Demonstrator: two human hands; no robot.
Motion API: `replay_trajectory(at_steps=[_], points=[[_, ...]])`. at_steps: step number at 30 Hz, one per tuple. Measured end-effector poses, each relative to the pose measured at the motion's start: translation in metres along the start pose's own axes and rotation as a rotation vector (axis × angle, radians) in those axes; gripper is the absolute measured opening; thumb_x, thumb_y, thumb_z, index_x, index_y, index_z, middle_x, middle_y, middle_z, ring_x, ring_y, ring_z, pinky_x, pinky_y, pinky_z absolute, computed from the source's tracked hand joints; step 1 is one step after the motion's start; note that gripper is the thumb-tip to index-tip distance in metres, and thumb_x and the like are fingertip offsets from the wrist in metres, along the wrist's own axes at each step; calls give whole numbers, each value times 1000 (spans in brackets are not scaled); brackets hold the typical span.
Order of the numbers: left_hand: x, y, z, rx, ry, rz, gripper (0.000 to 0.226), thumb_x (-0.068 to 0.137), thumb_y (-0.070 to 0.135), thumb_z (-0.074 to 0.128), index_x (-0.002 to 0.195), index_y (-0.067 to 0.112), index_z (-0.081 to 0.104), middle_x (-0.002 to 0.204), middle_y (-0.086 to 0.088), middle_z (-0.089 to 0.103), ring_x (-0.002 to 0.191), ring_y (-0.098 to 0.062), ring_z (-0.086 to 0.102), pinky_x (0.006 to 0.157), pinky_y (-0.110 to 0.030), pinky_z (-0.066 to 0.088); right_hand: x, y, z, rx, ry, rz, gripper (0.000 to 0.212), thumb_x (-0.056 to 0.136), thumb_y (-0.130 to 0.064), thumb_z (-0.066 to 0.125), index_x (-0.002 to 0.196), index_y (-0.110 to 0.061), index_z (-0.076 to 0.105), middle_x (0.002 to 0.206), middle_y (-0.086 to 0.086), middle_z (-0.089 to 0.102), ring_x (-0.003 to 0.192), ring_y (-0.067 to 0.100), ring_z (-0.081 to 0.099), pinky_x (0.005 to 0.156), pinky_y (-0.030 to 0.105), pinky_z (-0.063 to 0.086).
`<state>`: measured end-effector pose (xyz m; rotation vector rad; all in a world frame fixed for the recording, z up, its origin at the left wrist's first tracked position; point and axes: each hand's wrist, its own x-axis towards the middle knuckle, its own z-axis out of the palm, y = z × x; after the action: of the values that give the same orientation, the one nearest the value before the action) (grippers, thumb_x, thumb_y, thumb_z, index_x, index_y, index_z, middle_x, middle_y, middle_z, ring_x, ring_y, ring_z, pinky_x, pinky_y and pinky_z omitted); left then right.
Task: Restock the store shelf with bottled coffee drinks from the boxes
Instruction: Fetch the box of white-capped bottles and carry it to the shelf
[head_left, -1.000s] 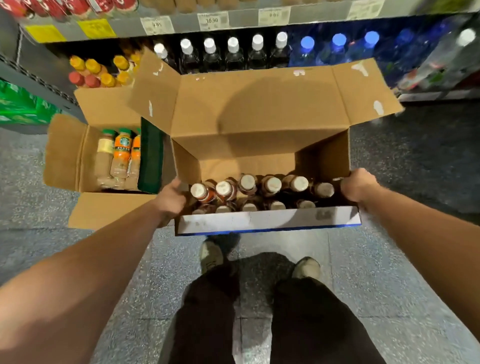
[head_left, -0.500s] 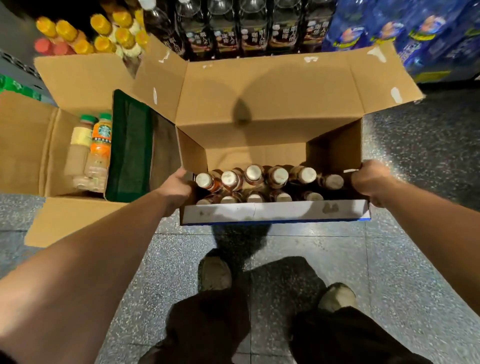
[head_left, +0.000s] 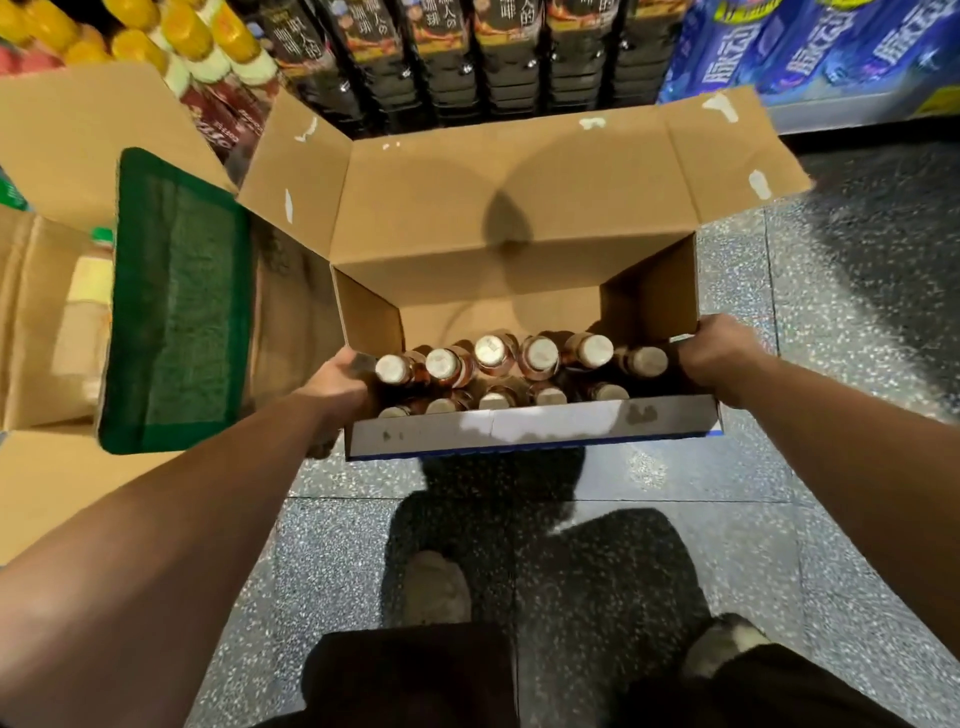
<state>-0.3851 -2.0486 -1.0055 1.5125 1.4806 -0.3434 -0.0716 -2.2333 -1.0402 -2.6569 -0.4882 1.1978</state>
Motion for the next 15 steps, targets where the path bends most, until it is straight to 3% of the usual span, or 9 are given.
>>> replay_trajectory(at_steps=[2,6,10,13,15], points=[[4,-4,1,-26,5,-13,29,76,-8,63,75,18,51,76,-7,57,70,-22,55,66,-33,45,5,-2,3,9,-8,-3,24,89,-14,56,108,-1,63,108,25,63,101,40,61,86,44,53],[14,-12,7,-153,13,-54,34,76,-13,60,82,19,51,68,2,63,60,-11,60,48,-23,46,13,-2,11,30,-11,-2,22,88,-11,54,106,-1,63,106,24,63,98,40,61,85,45,54],[25,-23,19,-241,2,-103,49,78,-16,57,105,23,47,83,5,59,72,-10,57,48,-20,47,17,6,21,0,-3,-11,23,90,-9,53,108,3,61,108,25,63,100,40,60,80,40,52],[32,-30,25,-263,-37,-134,48,79,-12,59,107,25,48,83,2,61,71,-13,59,44,-19,47,21,9,25,-65,10,-16,23,91,-8,52,109,3,60,109,26,62,102,41,59,74,34,45],[37,-32,24,-282,-61,-140,47,78,-11,61,105,26,49,83,1,63,70,-13,61,44,-19,48,25,9,25,-77,4,-11,24,90,-8,51,109,3,60,111,27,61,103,42,58,79,39,47]])
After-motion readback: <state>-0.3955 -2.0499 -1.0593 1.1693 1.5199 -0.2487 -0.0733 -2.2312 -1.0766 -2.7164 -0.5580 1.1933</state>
